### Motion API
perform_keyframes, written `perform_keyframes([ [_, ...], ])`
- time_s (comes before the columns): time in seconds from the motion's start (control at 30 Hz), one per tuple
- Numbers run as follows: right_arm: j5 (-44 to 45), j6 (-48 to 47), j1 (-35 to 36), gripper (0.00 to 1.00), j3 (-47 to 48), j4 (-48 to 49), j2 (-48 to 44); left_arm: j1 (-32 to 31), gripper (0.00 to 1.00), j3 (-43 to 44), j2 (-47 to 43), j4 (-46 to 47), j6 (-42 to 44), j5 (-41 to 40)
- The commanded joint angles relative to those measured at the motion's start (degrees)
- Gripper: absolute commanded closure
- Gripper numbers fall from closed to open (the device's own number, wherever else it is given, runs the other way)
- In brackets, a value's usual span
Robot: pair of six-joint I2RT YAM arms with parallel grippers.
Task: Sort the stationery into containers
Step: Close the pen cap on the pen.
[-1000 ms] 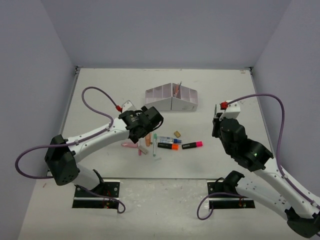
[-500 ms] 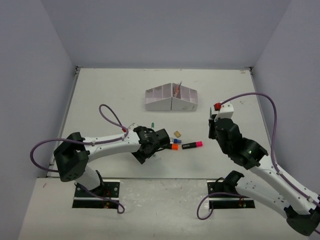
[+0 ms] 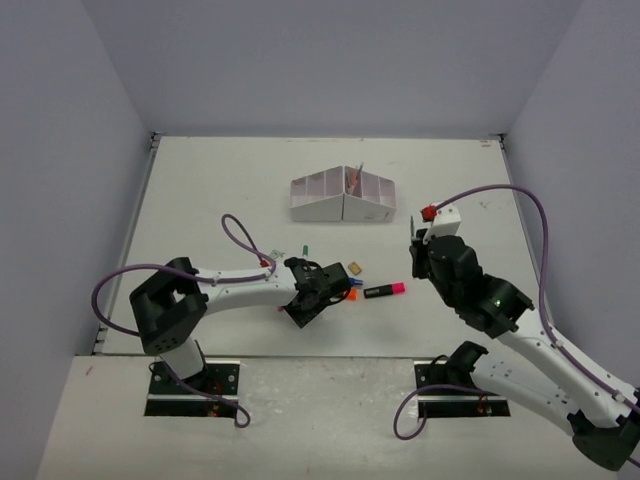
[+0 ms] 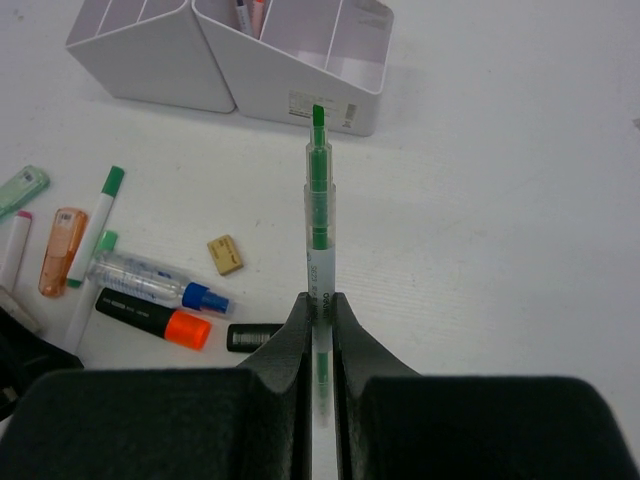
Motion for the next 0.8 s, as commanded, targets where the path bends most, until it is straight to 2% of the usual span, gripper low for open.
perform_keyframes([
  [0.0,-1.60,-0.80,-0.04,1.00,-0.41,2.44,-1.28,-0.32,0.52,0.95,1.39,2.21,0.78,1.08],
  [0.77,-4.67,-1.59,0.04,1.00,-1.05,3.36,-1.07,-0.32,0.52,-1.05,3.06,4.37,1.95,3.26],
])
